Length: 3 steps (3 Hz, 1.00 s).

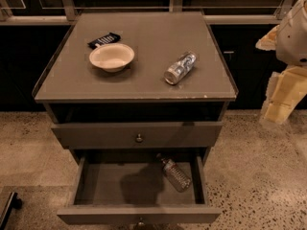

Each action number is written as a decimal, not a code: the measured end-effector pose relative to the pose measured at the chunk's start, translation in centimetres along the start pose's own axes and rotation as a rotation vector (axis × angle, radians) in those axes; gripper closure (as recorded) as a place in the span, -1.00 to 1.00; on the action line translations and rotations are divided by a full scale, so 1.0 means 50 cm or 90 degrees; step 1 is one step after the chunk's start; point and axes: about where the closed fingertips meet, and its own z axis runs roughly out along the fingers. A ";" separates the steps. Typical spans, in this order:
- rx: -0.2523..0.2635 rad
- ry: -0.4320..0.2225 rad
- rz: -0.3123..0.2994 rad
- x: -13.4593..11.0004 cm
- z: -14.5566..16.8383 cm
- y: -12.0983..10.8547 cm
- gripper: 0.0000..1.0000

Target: Pick water bottle from middle drawer and place on counter

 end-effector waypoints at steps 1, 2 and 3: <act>0.000 0.000 0.000 0.000 0.000 0.000 -1.00; 0.018 -0.020 0.020 0.004 0.017 0.006 -1.00; -0.002 -0.075 0.087 0.020 0.120 0.046 -1.00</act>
Offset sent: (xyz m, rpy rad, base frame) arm -0.0011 -0.0016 -0.0338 0.0990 -0.0797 -0.0875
